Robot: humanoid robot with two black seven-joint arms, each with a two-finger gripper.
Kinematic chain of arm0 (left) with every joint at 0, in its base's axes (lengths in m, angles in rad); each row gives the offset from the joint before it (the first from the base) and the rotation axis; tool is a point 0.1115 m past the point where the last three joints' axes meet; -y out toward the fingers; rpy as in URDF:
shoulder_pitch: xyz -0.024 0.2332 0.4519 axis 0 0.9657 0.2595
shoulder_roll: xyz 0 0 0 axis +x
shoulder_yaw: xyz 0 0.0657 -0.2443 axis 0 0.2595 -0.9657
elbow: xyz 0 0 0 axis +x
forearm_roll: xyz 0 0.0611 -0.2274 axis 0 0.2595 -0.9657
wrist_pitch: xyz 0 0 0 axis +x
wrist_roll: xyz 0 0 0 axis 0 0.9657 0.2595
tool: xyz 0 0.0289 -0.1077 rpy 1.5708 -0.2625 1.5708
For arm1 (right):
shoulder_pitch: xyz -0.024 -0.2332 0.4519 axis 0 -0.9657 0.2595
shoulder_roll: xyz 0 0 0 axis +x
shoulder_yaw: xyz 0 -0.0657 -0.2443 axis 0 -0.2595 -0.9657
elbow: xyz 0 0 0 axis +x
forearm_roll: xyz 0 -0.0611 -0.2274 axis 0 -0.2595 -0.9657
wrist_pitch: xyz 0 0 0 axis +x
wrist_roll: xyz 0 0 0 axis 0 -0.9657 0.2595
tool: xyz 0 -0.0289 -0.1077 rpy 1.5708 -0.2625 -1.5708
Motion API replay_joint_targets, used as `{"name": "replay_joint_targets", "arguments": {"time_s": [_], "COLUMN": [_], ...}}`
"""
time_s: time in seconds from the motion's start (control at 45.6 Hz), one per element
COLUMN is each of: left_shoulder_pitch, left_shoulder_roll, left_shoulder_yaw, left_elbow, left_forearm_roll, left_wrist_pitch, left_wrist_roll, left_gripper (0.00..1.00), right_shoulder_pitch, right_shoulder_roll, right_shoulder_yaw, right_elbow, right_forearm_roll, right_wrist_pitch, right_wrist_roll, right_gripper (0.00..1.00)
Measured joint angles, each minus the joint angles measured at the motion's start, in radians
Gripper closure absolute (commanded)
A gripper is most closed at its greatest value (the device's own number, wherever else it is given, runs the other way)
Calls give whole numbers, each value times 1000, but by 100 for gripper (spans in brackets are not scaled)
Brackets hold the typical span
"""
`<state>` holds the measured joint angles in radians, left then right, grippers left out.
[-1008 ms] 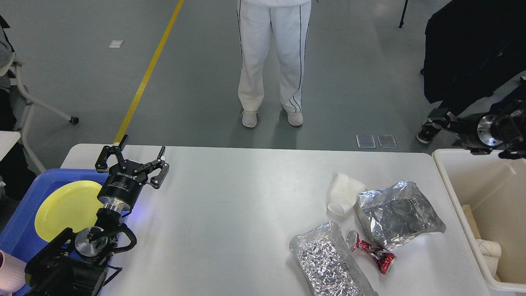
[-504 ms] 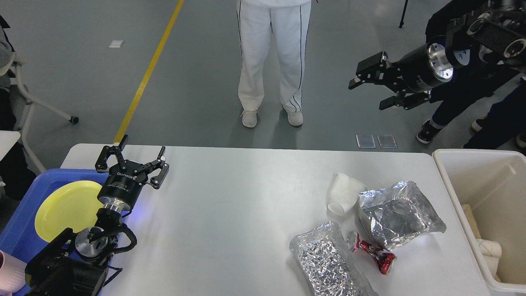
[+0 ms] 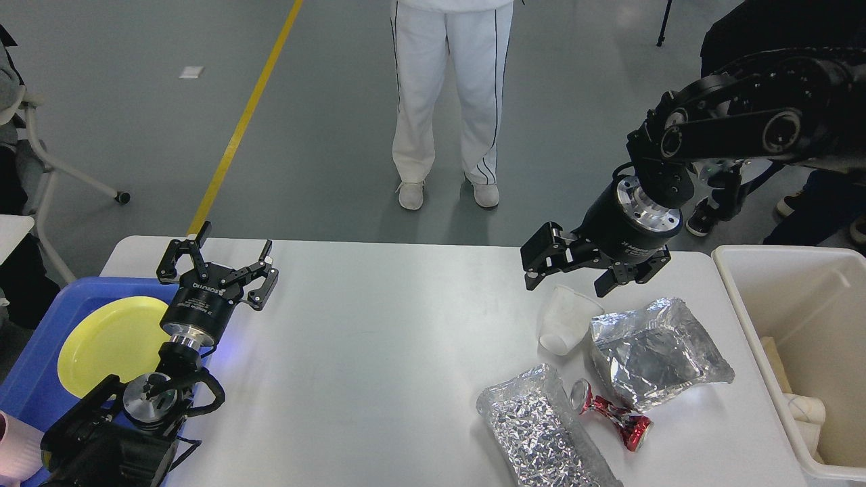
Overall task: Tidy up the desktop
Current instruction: 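Raise the right gripper and move it over the crumpled foil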
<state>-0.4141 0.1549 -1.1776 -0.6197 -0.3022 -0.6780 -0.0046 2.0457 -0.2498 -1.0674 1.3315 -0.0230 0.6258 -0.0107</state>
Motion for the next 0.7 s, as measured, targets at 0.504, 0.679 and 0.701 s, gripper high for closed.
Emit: {"name": "replay_joint_targets", "arguments": {"time_s": [0.504, 0.679, 0.701], "left_shoulder_pitch": [0, 1, 1], "left_shoulder_roll": [0, 0, 0], "left_shoulder_yaw": [0, -2, -2], "left_elbow": [0, 0, 0], "left_forearm_roll": [1, 2, 1], "left_wrist_pitch": [0, 0, 0], "left_wrist_roll": [0, 0, 0], "left_gripper": [4, 4, 4], "right_shoulder_pitch": [-327, -477, -490], "right_shoulder_roll": [-208, -309, -320], "right_shoulder_yaw": [-49, 22, 31], "right_elbow": [-190, -272, -273], "right_forearm_roll": [-1, 1, 1], "right_wrist_pitch": [-139, -141, -140], "right_wrist_roll": [1, 1, 1], "right_gripper": [0, 0, 0]}}
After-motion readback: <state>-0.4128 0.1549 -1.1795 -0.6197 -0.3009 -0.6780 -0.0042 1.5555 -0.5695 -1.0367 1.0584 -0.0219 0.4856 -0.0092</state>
